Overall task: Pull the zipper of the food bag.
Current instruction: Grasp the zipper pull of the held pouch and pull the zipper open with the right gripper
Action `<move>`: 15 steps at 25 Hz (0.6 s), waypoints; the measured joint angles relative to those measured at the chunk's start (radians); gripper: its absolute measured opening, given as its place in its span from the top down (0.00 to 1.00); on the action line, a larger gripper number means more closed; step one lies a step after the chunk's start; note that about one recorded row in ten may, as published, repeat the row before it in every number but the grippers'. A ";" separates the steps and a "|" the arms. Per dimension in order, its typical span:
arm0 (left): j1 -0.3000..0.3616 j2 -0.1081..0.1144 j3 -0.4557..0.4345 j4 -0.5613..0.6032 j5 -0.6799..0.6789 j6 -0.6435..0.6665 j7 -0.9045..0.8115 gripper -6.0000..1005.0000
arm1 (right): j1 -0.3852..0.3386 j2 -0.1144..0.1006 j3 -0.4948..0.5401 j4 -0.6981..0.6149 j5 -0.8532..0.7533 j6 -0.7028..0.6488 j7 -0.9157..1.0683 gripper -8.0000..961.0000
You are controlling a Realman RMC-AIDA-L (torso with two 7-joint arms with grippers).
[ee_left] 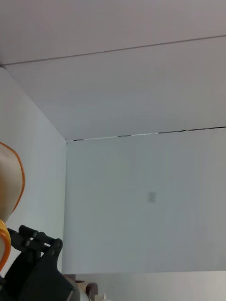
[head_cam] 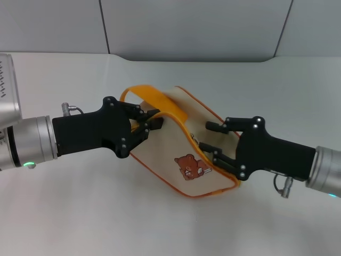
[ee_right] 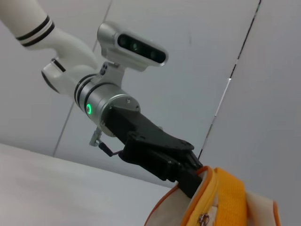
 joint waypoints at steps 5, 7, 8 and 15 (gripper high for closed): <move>0.000 0.000 0.003 0.000 0.001 0.001 0.000 0.89 | 0.027 0.001 0.001 0.037 0.001 0.024 -0.066 0.62; 0.000 0.000 0.003 0.000 0.001 0.001 0.001 0.88 | 0.037 0.001 0.001 0.054 0.001 0.038 -0.100 0.62; 0.000 0.000 0.003 0.000 0.001 0.001 0.001 0.88 | 0.042 0.001 0.001 0.062 0.000 0.046 -0.117 0.62; -0.007 0.000 -0.002 0.000 0.001 0.002 0.000 0.87 | 0.052 0.001 -0.038 0.066 -0.011 0.054 -0.168 0.65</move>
